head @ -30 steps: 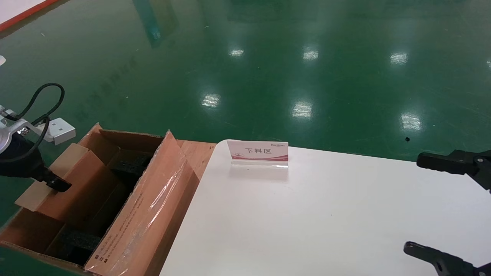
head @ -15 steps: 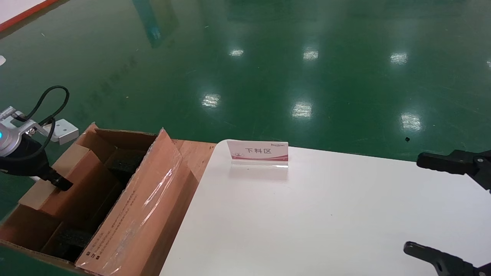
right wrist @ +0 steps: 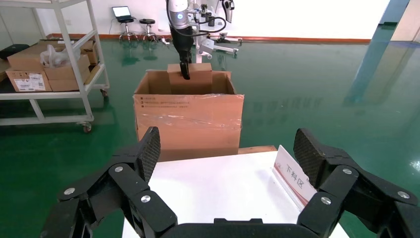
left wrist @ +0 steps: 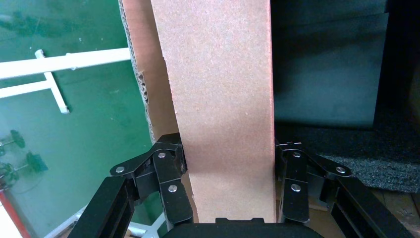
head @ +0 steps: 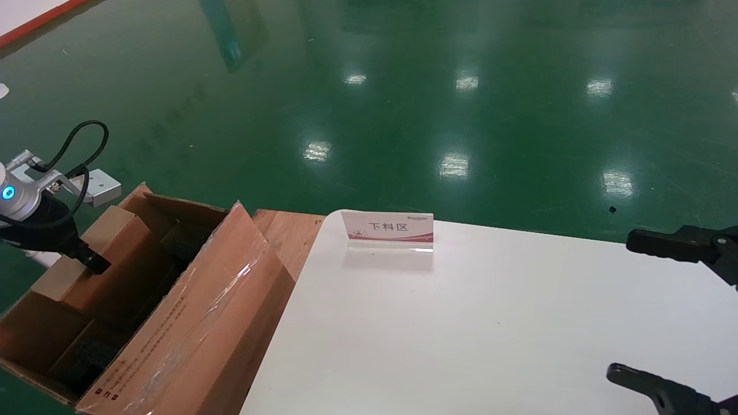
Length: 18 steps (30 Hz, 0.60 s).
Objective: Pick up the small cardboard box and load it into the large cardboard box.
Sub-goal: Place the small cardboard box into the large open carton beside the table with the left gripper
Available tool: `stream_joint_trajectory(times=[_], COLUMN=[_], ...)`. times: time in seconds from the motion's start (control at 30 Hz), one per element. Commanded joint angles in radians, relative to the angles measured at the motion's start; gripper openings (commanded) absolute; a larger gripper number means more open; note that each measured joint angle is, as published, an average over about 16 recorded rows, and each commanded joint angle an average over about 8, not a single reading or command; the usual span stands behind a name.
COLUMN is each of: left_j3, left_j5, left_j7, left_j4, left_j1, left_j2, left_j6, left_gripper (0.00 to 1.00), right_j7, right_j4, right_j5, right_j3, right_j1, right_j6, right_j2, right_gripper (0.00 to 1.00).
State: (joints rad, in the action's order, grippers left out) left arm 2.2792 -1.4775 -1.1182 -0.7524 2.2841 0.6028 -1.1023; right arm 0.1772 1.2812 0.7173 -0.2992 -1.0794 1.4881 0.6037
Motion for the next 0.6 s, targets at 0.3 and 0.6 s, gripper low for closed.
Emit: stream_joint_trajectory(times=[0.3,0.6], left_j3=[-0.007,-0.005], left_j5=[0.024,0.026], left_j7=[0.041,0.056], left_j4=[0.060,0.085], left_j1=[-0.028,-0.040], left_j2=[0.025,0.039], left_j6=[-0.008,-0.010], left_gripper=[0.01,0.95], right_j7=[0.000,0.000], right_j4=[0.000,0.000], right_j5=[0.000,-0.001], right_j3=[-0.001,-0.001], right_j1=[0.000,0.000], right_j6=[0.000,-0.001], right_j2=[0.000,0.000], right_gripper=[1.00,1.00])
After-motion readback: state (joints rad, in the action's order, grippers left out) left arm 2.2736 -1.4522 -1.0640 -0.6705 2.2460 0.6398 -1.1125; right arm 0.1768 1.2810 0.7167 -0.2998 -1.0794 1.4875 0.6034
